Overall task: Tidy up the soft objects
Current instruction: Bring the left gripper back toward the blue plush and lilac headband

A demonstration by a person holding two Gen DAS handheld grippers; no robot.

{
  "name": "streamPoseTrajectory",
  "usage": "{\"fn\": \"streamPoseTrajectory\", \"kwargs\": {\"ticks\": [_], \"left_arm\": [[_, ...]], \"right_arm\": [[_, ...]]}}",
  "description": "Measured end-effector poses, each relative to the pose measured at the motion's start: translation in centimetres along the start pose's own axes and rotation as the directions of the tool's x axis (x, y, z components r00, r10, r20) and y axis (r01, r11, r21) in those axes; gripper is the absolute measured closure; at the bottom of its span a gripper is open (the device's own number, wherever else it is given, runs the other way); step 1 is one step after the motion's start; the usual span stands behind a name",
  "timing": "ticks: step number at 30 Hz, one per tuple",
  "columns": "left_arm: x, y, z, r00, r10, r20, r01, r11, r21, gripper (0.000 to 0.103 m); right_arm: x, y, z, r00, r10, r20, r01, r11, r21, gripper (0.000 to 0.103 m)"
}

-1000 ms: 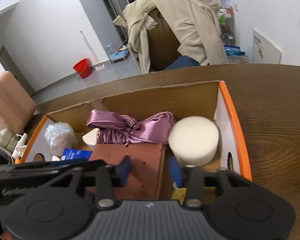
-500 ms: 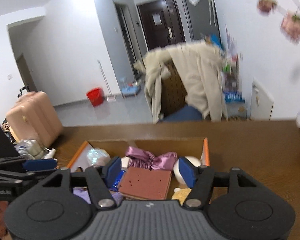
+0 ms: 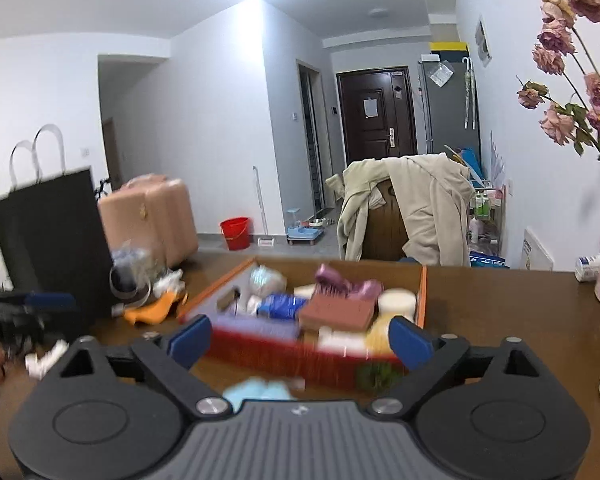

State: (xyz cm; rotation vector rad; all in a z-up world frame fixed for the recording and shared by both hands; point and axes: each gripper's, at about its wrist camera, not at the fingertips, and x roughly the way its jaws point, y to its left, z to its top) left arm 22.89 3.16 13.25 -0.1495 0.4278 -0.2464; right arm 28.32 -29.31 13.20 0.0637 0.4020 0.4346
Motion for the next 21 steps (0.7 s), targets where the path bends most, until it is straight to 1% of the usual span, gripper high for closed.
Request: {"fn": "streamPoseTrajectory", "kwargs": {"ticks": [1, 3, 5, 6, 8, 10, 13, 16, 18, 20, 21], "left_arm": [[0.0, 0.2, -0.7, 1.0, -0.007, -0.026, 0.006, 1.0, -0.011, 0.007], [0.0, -0.1, -2.0, 0.998, -0.002, -0.069, 0.002, 1.0, 0.006, 0.007], [0.1, -0.5, -2.9, 0.996, 0.027, -0.087, -0.024, 0.999, 0.029, 0.007], [0.3, -0.6, -3.3, 0.995, 0.034, -0.097, -0.031, 0.999, 0.03, 0.007], [0.5, -0.5, -4.0, 0.993, 0.025, -0.115, -0.024, 1.0, 0.015, 0.007], [1.0, -0.7, -4.3, 0.991, 0.022, -0.13, -0.02, 1.0, 0.018, 0.007], [2.0, -1.4, -4.6, 0.99, 0.015, -0.142, -0.012, 1.0, 0.021, 0.007], [3.2, -2.2, -4.7, 0.989, -0.007, -0.15, 0.008, 1.0, 0.002, 0.007], [4.3, -3.1, -4.6, 0.99, -0.025, -0.138, 0.023, 1.0, -0.019, 0.008], [5.6, -4.2, -4.8, 0.992, -0.058, -0.114, 0.056, 0.998, -0.021, 0.016], [6.6, -4.9, -4.8, 0.991, -0.068, -0.114, 0.067, 0.998, -0.009, 0.027]], "right_arm": [[-0.5, 0.2, -1.3, 1.0, -0.003, -0.017, 0.003, 1.0, 0.006, 0.007], [-1.3, 0.4, -3.7, 0.999, 0.018, -0.05, -0.016, 0.999, 0.036, 0.007], [-1.9, 0.2, -5.6, 0.996, 0.038, -0.079, -0.031, 0.996, 0.088, 0.007], [-2.2, 0.0, -6.5, 0.995, 0.034, -0.088, -0.023, 0.992, 0.126, 0.007], [-2.5, -0.3, -7.7, 0.995, 0.027, -0.096, -0.011, 0.986, 0.168, 0.007], [-2.8, -0.8, -8.4, 0.995, 0.029, -0.098, -0.009, 0.98, 0.2, 0.007], [-2.9, -1.3, -8.7, 0.995, 0.019, -0.101, 0.002, 0.981, 0.196, 0.007], [-2.2, -2.3, -8.6, 0.995, 0.006, -0.102, 0.016, 0.977, 0.212, 0.007], [-1.3, -2.9, -8.4, 0.994, -0.005, -0.106, 0.03, 0.972, 0.232, 0.007], [0.0, -3.7, -8.2, 0.992, -0.017, -0.123, 0.048, 0.967, 0.252, 0.01], [0.7, -4.0, -8.0, 0.991, -0.025, -0.129, 0.058, 0.964, 0.259, 0.011]]}}
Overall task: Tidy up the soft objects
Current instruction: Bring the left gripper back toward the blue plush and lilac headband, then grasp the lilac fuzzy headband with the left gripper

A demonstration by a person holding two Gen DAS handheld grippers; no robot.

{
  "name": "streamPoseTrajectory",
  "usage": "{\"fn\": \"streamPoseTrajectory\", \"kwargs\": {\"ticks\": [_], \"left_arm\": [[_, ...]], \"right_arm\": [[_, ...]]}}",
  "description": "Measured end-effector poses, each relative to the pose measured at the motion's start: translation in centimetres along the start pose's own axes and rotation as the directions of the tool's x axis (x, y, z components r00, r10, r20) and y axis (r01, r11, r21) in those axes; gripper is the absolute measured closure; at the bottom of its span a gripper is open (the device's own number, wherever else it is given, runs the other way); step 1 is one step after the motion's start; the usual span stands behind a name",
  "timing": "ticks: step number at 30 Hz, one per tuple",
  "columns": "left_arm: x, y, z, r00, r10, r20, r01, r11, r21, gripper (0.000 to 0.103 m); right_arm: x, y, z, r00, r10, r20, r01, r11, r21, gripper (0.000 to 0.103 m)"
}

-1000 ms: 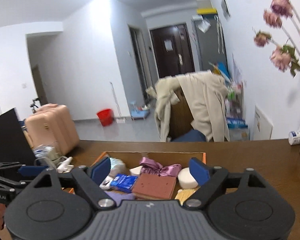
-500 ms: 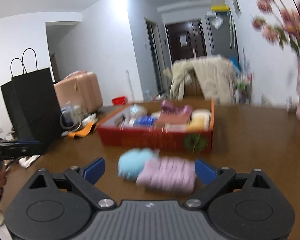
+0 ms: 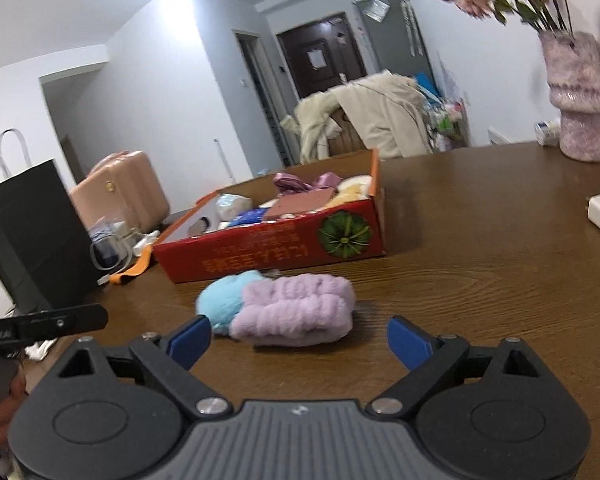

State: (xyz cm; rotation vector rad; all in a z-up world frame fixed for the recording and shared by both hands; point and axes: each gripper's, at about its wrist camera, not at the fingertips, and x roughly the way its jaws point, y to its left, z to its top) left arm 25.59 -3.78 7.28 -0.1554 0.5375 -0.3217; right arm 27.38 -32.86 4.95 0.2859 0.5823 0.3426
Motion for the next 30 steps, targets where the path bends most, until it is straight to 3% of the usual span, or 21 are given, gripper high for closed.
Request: {"fn": "streamPoseTrajectory", "kwargs": {"ticks": [4, 6, 8, 10, 17, 21, 25, 30], "left_arm": [[4.8, -2.1, 0.3, 0.998, -0.035, -0.055, 0.037, 0.999, 0.02, 0.048], [7.0, -2.6, 0.2, 0.995, -0.053, -0.089, 0.054, 0.999, 0.007, 0.052], [8.9, -3.2, -0.4, 0.991, -0.058, -0.119, 0.059, 0.998, 0.007, 0.054], [10.1, -3.5, -1.1, 0.989, -0.067, -0.131, 0.07, 0.997, 0.017, 0.054], [11.5, -3.1, -2.0, 0.99, -0.115, -0.088, 0.114, 0.993, -0.005, 0.055], [11.8, -1.9, -1.8, 0.984, -0.156, -0.082, 0.151, 0.986, -0.07, 0.066], [12.1, -1.7, -1.5, 0.983, -0.156, -0.097, 0.148, 0.985, -0.085, 0.073], [11.6, -2.0, -1.5, 0.988, -0.135, -0.079, 0.13, 0.989, -0.066, 0.07]], "right_arm": [[3.1, -1.2, 1.4, 1.0, 0.013, -0.024, -0.013, 1.0, 0.018, 0.027], [4.8, -1.8, 1.8, 0.999, 0.018, -0.026, -0.018, 1.0, 0.023, 0.035], [6.5, -2.5, 1.6, 0.999, 0.009, -0.038, -0.007, 0.999, 0.051, 0.051], [7.7, -3.6, 1.1, 0.997, 0.035, -0.062, -0.028, 0.994, 0.102, 0.06], [8.3, -4.7, 0.3, 0.995, 0.074, -0.07, -0.062, 0.984, 0.166, 0.068], [8.5, -4.7, 0.2, 0.993, 0.093, -0.072, -0.08, 0.983, 0.164, 0.073], [8.5, -5.1, 0.3, 0.992, 0.105, -0.069, -0.093, 0.981, 0.169, 0.074], [8.2, -4.9, 0.3, 0.992, 0.104, -0.074, -0.091, 0.983, 0.158, 0.076]]}}
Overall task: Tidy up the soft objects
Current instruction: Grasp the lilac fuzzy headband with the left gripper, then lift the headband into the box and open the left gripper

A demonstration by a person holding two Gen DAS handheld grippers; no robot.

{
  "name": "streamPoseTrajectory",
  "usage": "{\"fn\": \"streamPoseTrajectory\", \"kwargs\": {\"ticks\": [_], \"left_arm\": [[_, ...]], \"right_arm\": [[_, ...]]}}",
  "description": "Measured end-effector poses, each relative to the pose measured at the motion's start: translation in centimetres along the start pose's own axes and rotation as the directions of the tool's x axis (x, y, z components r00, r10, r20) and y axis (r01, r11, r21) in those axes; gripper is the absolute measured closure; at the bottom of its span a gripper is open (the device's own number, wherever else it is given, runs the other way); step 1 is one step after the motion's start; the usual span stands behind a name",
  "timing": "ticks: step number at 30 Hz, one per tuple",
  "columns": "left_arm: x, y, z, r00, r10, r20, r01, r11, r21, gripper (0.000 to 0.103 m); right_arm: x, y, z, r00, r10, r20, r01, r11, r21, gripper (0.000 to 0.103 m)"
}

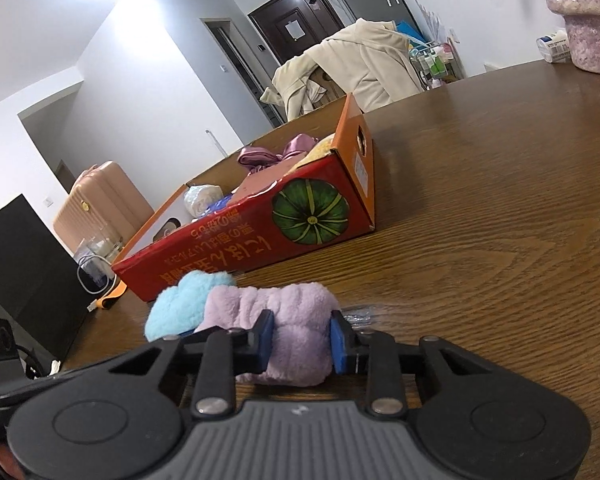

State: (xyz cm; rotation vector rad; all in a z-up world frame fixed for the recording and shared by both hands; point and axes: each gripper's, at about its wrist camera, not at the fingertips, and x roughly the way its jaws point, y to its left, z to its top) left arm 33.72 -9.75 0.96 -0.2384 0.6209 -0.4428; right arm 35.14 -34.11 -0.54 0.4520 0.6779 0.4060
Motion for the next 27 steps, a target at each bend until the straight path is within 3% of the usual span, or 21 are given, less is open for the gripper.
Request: {"fn": "streamPoseTrajectory", "kwargs": {"ticks": [6, 8, 11, 13, 14, 15, 19, 22, 27], "left_arm": [[-4.4, -1.0, -1.0, 1.0, -0.004, 0.007, 0.004, 0.999, 0.045, 0.046], [-6.1, -1.3, -1.9, 1.0, 0.005, 0.017, -0.006, 0.997, 0.074, 0.033], [-7.6, -1.2, -3.1, 1.0, 0.005, 0.005, -0.005, 0.998, 0.07, 0.033], [-8.0, -0.9, -3.5, 1.0, 0.005, -0.016, -0.005, 0.999, 0.043, 0.042], [-8.1, -0.7, -3.7, 1.0, 0.004, -0.023, -0.003, 1.0, 0.031, 0.056], [-8.2, -0.6, -3.8, 1.0, 0.003, -0.029, -0.002, 1.0, 0.024, 0.064], [-8.9, -0.1, -4.1, 0.999, 0.017, -0.031, -0.016, 1.0, 0.025, 0.08], [-9.1, 0.6, -4.3, 0.999, 0.003, -0.032, -0.003, 1.0, 0.002, 0.086], [-9.9, 0.8, -2.8, 1.0, -0.015, 0.027, 0.015, 1.0, 0.018, 0.088]], "right_arm": [[-2.6, 1.9, -2.1, 1.0, 0.011, -0.024, -0.011, 1.0, -0.007, 0.077], [-3.5, 2.3, -3.1, 0.999, 0.021, -0.036, -0.021, 1.0, -0.005, 0.077], [-4.5, 3.2, -4.2, 0.997, 0.037, -0.063, -0.038, 0.999, -0.016, 0.077], [-4.8, 4.0, -4.8, 0.996, 0.045, -0.081, -0.048, 0.998, -0.038, 0.077], [-4.8, 4.4, -5.0, 0.995, 0.048, -0.087, -0.053, 0.997, -0.05, 0.077], [-4.8, 4.9, -5.2, 0.994, 0.052, -0.094, -0.058, 0.997, -0.058, 0.077], [-5.1, 6.0, -5.8, 0.995, 0.04, -0.095, -0.048, 0.996, -0.079, 0.077], [-5.1, 6.3, -5.9, 0.995, 0.037, -0.094, -0.044, 0.996, -0.078, 0.077], [-5.1, 8.0, -4.7, 0.996, 0.044, -0.079, -0.055, 0.989, -0.136, 0.079]]}}
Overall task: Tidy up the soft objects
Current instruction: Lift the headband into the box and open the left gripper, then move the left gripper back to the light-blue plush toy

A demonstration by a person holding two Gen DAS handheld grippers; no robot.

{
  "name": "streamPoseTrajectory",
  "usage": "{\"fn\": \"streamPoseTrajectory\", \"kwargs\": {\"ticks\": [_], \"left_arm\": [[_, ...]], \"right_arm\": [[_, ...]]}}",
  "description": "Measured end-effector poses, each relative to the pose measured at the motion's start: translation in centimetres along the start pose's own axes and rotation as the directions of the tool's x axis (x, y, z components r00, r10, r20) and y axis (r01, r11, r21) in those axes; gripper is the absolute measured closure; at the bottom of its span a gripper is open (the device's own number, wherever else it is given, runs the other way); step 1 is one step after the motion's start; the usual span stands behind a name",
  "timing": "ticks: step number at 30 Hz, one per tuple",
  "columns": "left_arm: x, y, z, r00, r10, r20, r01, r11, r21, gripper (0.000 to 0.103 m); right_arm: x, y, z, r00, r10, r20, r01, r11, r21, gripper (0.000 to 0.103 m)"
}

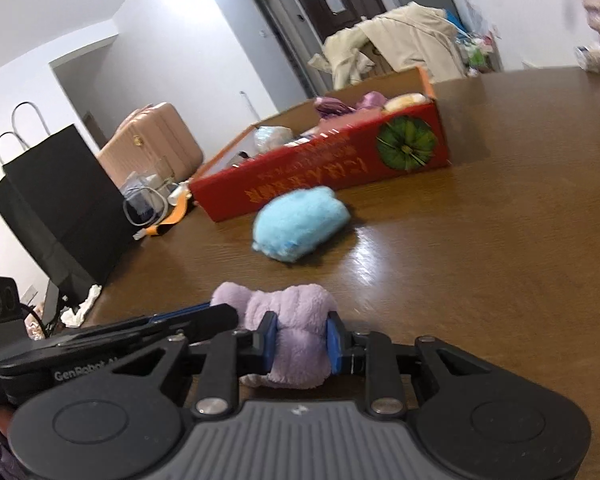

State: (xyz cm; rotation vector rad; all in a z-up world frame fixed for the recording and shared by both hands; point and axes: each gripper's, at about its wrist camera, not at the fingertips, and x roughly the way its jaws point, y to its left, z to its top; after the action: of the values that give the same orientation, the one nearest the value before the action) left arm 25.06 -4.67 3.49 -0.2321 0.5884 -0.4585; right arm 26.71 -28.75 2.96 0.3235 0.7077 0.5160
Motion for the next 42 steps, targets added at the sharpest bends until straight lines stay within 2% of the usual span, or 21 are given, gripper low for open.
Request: {"fn": "streamPoseTrajectory", "kwargs": {"ticks": [3, 5, 8, 11, 14, 15, 17, 19, 22, 28, 31, 33, 34, 35, 39, 42], "left_arm": [[-0.3, 0.3, 4.2, 0.996, -0.03, 0.087, 0.028, 0.999, 0.023, 0.088], [0.6, 1.1, 7.8, 0.993, -0.044, 0.11, 0.045, 0.999, 0.001, 0.088], [4.2, 3.4, 13.4, 0.996, -0.024, 0.089, 0.03, 0.998, -0.057, 0.088], [8.8, 6.1, 16.9, 0.999, -0.005, 0.04, 0.01, 0.994, -0.113, 0.088], [13.0, 8.6, 17.9, 0.999, 0.027, -0.045, -0.034, 0.987, -0.156, 0.088], [14.1, 9.3, 17.8, 0.996, 0.055, -0.074, -0.067, 0.983, -0.169, 0.088], [15.6, 10.1, 17.0, 0.99, 0.064, -0.123, -0.085, 0.981, -0.174, 0.088], [16.3, 10.0, 16.1, 0.987, 0.049, -0.152, -0.072, 0.987, -0.146, 0.088], [16.7, 9.3, 15.2, 0.984, 0.081, -0.156, -0.092, 0.994, -0.065, 0.088], [16.8, 10.5, 15.2, 0.985, 0.053, -0.164, -0.068, 0.993, -0.091, 0.086], [16.2, 10.8, 15.3, 0.986, 0.085, -0.145, -0.098, 0.991, -0.088, 0.073], [15.1, 10.9, 15.6, 0.987, 0.094, -0.132, -0.107, 0.99, -0.095, 0.066], [14.3, 10.9, 15.9, 0.988, 0.097, -0.12, -0.109, 0.989, -0.095, 0.061], [13.5, 10.8, 16.1, 0.989, 0.104, -0.104, -0.114, 0.989, -0.091, 0.057], [9.6, 9.8, 17.3, 0.989, 0.14, -0.039, -0.142, 0.988, -0.064, 0.054], [5.9, 8.7, 18.1, 0.987, 0.16, 0.034, -0.159, 0.987, -0.035, 0.044]], "right_arm": [[-0.3, 1.0, 3.6, 0.997, 0.015, 0.072, -0.012, 0.999, -0.049, 0.079], [0.0, 2.0, 6.9, 0.992, 0.014, 0.127, 0.0, 0.994, -0.107, 0.079], [2.8, 2.8, 12.1, 0.986, -0.013, 0.169, 0.042, 0.985, -0.165, 0.079], [7.8, 2.4, 16.4, 0.989, -0.058, 0.137, 0.083, 0.979, -0.185, 0.079], [13.2, 1.1, 18.8, 0.994, -0.107, 0.035, 0.112, 0.98, -0.166, 0.079], [14.8, 0.6, 19.0, 0.993, -0.121, 0.0, 0.12, 0.98, -0.158, 0.079], [17.4, -0.6, 18.9, 0.99, -0.132, -0.057, 0.123, 0.983, -0.135, 0.079], [19.7, -1.8, 18.8, 0.983, -0.147, -0.112, 0.134, 0.984, -0.117, 0.078], [21.1, -2.6, 18.3, 0.978, -0.147, -0.151, 0.13, 0.985, -0.113, 0.078], [20.9, -1.6, 17.7, 0.968, -0.182, -0.175, 0.145, 0.968, -0.205, 0.077], [20.8, -1.2, 17.8, 0.969, -0.177, -0.175, 0.139, 0.968, -0.21, 0.074], [20.1, -0.9, 18.2, 0.969, -0.184, -0.163, 0.148, 0.966, -0.211, 0.059], [19.4, -0.7, 18.4, 0.972, -0.183, -0.145, 0.152, 0.967, -0.205, 0.046], [18.5, -0.6, 18.7, 0.977, -0.173, -0.126, 0.147, 0.969, -0.198, 0.042], [13.9, 0.5, 20.1, 0.987, -0.157, -0.018, 0.151, 0.969, -0.195, 0.042], [9.9, 1.1, 20.8, 0.987, -0.151, 0.057, 0.159, 0.967, -0.197, 0.04]]}}
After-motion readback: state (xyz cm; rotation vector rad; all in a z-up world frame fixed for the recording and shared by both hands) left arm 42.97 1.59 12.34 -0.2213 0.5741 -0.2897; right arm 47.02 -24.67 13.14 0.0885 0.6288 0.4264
